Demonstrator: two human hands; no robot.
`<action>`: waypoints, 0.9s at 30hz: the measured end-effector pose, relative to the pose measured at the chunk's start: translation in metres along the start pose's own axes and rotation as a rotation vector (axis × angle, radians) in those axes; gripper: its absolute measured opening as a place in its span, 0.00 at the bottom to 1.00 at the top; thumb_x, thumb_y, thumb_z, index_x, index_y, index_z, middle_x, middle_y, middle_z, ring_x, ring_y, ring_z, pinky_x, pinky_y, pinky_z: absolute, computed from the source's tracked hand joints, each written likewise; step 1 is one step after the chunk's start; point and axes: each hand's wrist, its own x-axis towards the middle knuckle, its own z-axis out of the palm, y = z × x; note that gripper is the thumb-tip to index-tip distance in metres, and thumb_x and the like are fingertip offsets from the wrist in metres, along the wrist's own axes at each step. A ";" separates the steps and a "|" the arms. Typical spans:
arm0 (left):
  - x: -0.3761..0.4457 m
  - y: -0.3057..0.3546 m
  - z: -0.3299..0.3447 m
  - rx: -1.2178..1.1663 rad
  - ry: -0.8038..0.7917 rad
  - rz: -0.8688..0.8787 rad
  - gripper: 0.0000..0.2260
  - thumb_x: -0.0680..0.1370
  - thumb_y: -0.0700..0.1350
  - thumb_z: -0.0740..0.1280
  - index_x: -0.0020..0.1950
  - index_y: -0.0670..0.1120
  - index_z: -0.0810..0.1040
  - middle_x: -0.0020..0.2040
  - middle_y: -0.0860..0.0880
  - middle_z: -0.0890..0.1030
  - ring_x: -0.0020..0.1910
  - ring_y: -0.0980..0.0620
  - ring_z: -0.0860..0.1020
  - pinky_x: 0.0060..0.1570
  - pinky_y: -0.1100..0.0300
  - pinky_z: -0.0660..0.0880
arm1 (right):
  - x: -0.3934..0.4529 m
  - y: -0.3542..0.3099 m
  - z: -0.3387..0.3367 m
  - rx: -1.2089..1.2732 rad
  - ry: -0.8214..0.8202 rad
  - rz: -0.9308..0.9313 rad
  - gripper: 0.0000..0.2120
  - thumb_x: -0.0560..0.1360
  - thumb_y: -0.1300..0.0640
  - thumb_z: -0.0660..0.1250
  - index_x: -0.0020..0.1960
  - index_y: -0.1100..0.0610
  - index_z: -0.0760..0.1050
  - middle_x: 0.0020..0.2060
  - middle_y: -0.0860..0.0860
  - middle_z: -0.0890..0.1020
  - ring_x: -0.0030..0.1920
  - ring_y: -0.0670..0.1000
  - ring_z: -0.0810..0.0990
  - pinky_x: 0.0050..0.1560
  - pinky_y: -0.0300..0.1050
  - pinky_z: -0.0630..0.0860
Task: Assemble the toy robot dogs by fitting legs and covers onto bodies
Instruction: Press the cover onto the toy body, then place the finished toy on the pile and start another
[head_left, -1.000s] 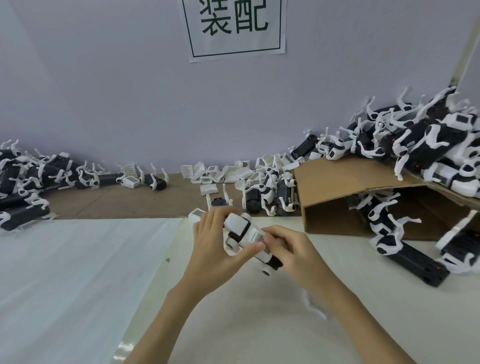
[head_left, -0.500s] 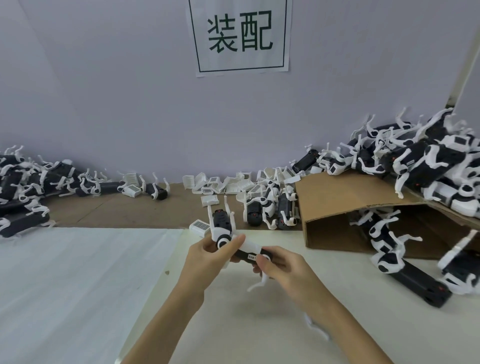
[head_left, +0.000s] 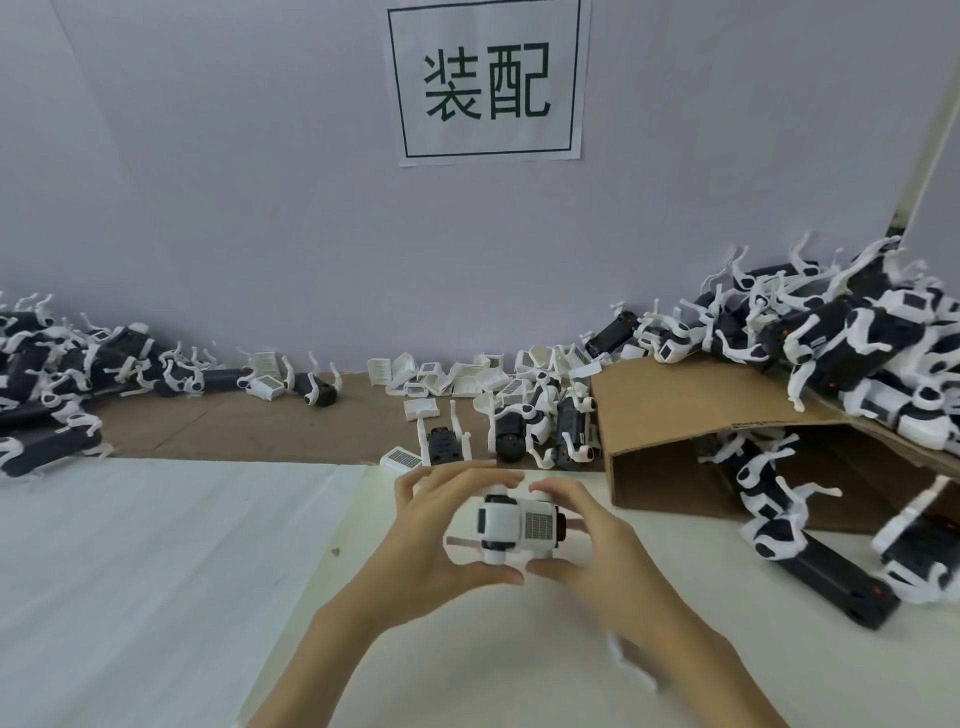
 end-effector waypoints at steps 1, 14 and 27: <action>0.001 0.000 0.002 0.044 0.006 0.040 0.33 0.70 0.64 0.81 0.72 0.58 0.75 0.72 0.67 0.75 0.78 0.62 0.66 0.78 0.50 0.53 | 0.000 0.000 0.002 -0.052 0.019 -0.009 0.35 0.71 0.58 0.81 0.68 0.34 0.69 0.63 0.30 0.77 0.67 0.38 0.76 0.69 0.46 0.74; 0.005 -0.010 0.007 -0.551 0.191 -0.515 0.22 0.82 0.73 0.55 0.65 0.65 0.80 0.59 0.68 0.83 0.61 0.71 0.76 0.59 0.61 0.69 | 0.005 -0.023 0.006 0.463 -0.070 0.163 0.28 0.67 0.30 0.76 0.48 0.55 0.86 0.42 0.56 0.86 0.42 0.57 0.84 0.48 0.53 0.83; 0.004 -0.052 0.017 -0.120 0.310 -0.620 0.03 0.85 0.49 0.68 0.53 0.56 0.81 0.56 0.59 0.82 0.59 0.53 0.79 0.54 0.57 0.74 | 0.071 -0.060 -0.109 1.355 0.018 0.143 0.38 0.80 0.42 0.67 0.80 0.63 0.59 0.65 0.67 0.80 0.65 0.63 0.81 0.65 0.54 0.80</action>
